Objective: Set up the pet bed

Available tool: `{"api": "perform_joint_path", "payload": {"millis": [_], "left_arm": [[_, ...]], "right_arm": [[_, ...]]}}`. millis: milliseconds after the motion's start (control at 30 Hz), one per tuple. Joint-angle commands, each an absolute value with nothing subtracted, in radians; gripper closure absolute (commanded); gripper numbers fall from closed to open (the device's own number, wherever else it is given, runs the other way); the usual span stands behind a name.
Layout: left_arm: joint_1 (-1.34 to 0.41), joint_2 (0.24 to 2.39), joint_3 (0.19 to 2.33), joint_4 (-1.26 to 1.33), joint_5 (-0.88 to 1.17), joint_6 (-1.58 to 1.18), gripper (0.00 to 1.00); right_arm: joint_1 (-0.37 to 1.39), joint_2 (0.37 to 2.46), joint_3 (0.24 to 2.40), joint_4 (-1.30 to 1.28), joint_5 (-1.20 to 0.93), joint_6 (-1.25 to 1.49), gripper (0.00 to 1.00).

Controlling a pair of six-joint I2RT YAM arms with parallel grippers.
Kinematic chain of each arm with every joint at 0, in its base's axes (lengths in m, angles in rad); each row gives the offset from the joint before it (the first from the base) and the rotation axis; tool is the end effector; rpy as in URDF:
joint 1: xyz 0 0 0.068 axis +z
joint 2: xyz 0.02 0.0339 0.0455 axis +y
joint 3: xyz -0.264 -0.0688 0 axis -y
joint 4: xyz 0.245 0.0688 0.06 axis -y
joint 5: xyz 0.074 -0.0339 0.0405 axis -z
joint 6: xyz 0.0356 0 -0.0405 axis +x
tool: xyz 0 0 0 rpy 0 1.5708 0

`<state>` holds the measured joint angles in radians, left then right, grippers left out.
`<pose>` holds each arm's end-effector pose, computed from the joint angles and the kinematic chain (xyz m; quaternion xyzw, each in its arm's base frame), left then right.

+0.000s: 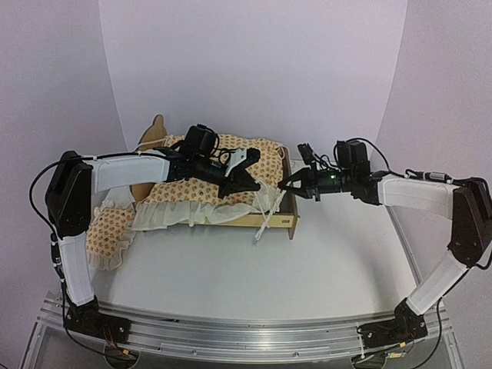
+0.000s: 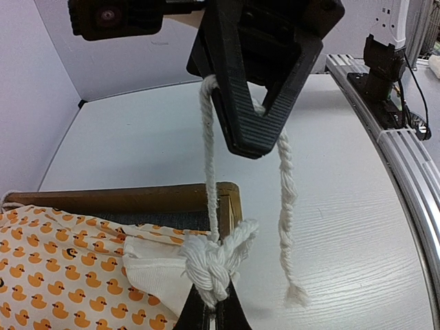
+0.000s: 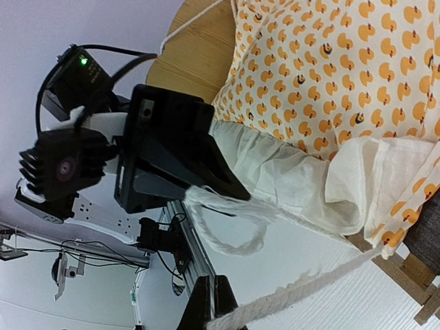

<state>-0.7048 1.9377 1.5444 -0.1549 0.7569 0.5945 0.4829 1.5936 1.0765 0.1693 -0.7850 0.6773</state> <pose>0.3264 -0.3097 0.2694 0.6342 0.5360 -0.3468 0.4362 0.3088 0.1903 0.2747 -0.1451 0.7743 0.5527 0.2720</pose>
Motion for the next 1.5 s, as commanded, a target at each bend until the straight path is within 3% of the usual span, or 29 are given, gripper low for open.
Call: {"api": "perform_joint_path", "payload": {"millis": [0, 433, 500, 600, 700, 933, 1067, 1200, 1467], "left_arm": [[-0.698, 1.908, 1.582, -0.172, 0.798, 0.587, 1.0], [-0.815, 1.942, 1.526, -0.219, 0.805, 0.617, 1.0], [-0.833, 1.948, 1.513, -0.207, 0.785, 0.635, 1.0], [-0.849, 1.953, 1.5, -0.197, 0.764, 0.64, 1.0], [-0.853, 1.953, 1.507, -0.205, 0.768, 0.624, 1.0], [-0.853, 1.95, 1.516, -0.232, 0.762, 0.645, 1.0], [-0.851, 1.953, 1.535, -0.237, 0.753, 0.617, 1.0], [-0.849, 1.951, 1.549, -0.255, 0.753, 0.613, 1.0], [-0.83, 1.925, 1.547, -0.311, 0.75, 0.617, 1.0]], "right_arm": [[0.5, 1.542, 0.94, 0.223, -0.752, 0.71, 1.0], [0.566, 1.561, 0.667, 0.269, -0.588, 0.857, 0.97], [0.566, 1.564, 0.652, 0.259, -0.552, 0.887, 0.89], [0.557, 1.552, 0.659, 0.093, -0.423, 0.9, 0.65], [0.556, 1.503, 0.68, -0.091, -0.276, 0.868, 0.59], [0.56, 1.308, 0.77, -0.47, 0.034, 0.838, 0.59], [0.679, 1.294, 0.856, -0.478, 0.124, 0.675, 0.62], [0.775, 1.412, 0.888, -0.355, 0.077, 0.628, 0.65], [0.892, 1.716, 1.046, -0.357, 0.147, 0.659, 0.61]]}}
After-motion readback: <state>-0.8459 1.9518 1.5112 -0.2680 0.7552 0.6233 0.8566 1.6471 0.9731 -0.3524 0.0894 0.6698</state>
